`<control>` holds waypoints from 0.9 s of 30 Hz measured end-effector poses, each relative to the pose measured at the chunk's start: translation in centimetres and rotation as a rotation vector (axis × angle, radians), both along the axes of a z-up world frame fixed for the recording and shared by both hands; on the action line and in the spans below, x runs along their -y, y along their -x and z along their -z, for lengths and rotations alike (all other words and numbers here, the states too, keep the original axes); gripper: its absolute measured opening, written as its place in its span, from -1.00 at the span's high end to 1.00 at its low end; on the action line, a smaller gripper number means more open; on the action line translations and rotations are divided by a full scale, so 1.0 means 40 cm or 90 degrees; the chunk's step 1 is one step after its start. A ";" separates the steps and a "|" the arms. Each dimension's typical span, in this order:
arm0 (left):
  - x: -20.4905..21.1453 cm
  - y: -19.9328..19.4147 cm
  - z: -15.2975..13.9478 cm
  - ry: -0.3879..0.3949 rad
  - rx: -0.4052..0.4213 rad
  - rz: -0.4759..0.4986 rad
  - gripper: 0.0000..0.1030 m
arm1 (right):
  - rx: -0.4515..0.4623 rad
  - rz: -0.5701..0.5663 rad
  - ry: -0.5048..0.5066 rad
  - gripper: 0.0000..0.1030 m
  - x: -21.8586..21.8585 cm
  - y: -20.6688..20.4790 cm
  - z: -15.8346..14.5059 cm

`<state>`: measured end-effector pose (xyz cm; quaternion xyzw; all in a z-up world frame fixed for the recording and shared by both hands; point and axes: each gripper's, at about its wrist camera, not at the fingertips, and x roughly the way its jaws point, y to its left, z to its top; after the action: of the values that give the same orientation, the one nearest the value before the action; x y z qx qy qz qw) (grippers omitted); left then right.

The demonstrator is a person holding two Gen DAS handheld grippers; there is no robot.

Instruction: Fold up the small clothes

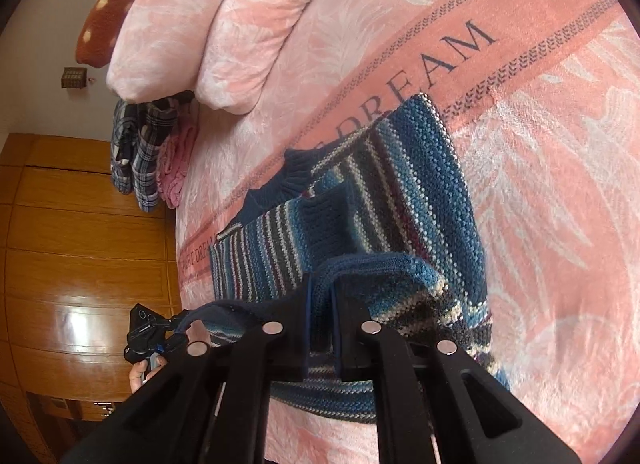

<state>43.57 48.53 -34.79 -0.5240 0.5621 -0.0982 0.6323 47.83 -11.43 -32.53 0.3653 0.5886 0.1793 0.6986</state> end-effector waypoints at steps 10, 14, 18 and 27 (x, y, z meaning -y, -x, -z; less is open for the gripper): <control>-0.028 -0.023 -0.042 -0.124 0.113 0.004 -0.12 | 0.050 -0.025 0.023 0.47 0.035 -0.052 -0.013; -0.006 -0.045 -0.045 -0.177 0.130 0.068 -0.12 | 0.076 -0.074 0.082 0.41 0.022 -0.068 -0.018; 0.025 -0.079 -0.021 -0.245 0.117 0.135 -0.12 | 0.083 -0.129 0.137 0.21 -0.023 -0.082 0.014; 0.072 -0.130 0.046 -0.294 0.084 0.245 -0.05 | 0.066 -0.185 0.169 0.10 -0.069 -0.112 0.084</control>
<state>48.78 45.66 -36.62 -0.2427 0.6163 -0.1193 0.7396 52.30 -8.68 -35.88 0.1714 0.6165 0.2176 0.7370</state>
